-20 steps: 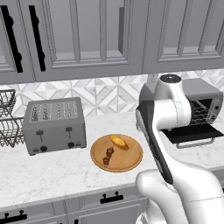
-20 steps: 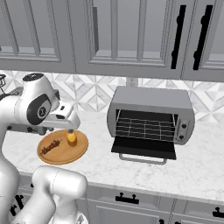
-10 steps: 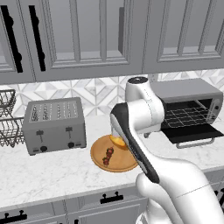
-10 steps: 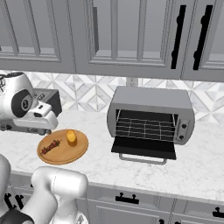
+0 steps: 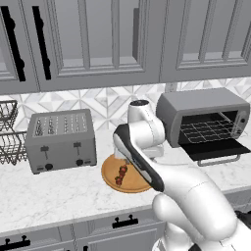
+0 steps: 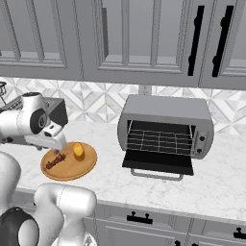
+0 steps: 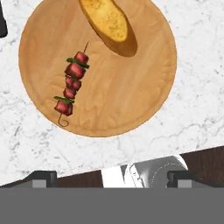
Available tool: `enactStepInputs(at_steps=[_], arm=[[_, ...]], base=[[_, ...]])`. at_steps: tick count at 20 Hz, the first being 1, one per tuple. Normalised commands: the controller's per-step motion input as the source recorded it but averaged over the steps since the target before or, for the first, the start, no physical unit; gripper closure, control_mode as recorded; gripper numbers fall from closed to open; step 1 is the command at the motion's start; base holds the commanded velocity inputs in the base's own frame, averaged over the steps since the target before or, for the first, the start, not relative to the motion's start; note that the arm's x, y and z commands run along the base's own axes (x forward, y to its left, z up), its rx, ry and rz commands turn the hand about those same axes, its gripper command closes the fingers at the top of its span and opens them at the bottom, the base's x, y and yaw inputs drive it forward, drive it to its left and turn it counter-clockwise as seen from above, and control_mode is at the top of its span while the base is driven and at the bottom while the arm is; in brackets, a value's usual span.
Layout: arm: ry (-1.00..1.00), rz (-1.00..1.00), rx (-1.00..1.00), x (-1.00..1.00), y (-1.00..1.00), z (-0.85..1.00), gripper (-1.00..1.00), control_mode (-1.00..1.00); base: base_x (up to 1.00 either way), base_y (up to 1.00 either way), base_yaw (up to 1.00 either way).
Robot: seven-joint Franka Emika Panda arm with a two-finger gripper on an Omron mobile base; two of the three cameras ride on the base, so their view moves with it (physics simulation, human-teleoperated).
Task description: Pick up the kebab skewer and baguette bread, and place them inside the toaster oven. Close the toaster oven door and start by setting the timer.
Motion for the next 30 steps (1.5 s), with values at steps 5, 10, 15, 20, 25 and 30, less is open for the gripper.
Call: enactStepInputs(at_steps=[5, 10, 15, 20, 25, 30], arm=[[0.06, -0.18, 0.02, 0.49, 0.38, -0.52, -1.0, -1.0], [0.0, -0.06, 0.03, 0.19, 0.0, -0.5, -1.0, -1.0], [0.0, 0.0, 0.0, 0.0, 0.0, -0.41, -1.0, -1.0], [0.0, 0.0, 0.0, 0.01, 0.0, -0.34, -1.0, -1.0], [0.0, 0.0, 0.0, 0.06, 0.0, -0.25, -1.0, -1.0], [0.0, -0.02, 0.0, 0.36, 0.02, -0.24, -1.0, -1.0]], base=[[0.0, 0.0, 0.0], [0.0, 0.0, 0.0], [0.0, 0.0, 0.0], [0.0, 0.0, 0.0], [0.0, 0.0, 0.0], [0.0, 0.0, 0.0]])
